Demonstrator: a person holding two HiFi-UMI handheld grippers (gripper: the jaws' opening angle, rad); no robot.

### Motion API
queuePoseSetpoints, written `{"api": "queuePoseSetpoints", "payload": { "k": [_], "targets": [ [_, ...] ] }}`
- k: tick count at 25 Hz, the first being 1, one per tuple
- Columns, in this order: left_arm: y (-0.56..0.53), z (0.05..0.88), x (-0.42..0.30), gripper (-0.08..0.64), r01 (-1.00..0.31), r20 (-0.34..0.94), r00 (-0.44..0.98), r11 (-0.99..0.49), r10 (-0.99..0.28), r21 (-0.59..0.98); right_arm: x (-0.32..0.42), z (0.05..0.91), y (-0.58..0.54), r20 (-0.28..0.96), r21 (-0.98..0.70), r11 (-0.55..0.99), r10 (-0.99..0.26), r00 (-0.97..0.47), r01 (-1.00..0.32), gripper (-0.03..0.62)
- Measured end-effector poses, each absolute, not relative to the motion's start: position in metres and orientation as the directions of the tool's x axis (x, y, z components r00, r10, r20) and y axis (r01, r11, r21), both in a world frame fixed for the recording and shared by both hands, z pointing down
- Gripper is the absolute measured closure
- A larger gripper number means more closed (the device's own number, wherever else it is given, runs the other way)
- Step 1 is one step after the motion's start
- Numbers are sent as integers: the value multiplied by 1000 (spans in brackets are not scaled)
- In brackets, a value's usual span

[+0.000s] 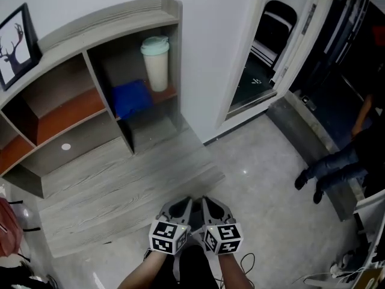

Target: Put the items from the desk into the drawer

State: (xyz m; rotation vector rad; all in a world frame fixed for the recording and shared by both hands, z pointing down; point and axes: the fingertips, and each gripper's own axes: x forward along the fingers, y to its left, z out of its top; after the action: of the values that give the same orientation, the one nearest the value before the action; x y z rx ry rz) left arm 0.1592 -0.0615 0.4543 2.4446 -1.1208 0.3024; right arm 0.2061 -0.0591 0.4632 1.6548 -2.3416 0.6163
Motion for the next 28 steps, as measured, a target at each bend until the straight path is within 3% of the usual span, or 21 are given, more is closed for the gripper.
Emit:
{"api": "queuePoseSetpoints", "payload": {
  "k": [12, 28],
  "targets": [
    [-51, 352, 108, 551, -770, 218, 638, -607, -739, 196, 164, 345, -41, 181, -164, 317, -921, -344, -934, 581],
    [-45, 340, 70, 551, -778, 198, 628, -600, -752, 187, 136, 331, -35, 167, -124, 295, -935, -313, -947, 581]
  ]
}}
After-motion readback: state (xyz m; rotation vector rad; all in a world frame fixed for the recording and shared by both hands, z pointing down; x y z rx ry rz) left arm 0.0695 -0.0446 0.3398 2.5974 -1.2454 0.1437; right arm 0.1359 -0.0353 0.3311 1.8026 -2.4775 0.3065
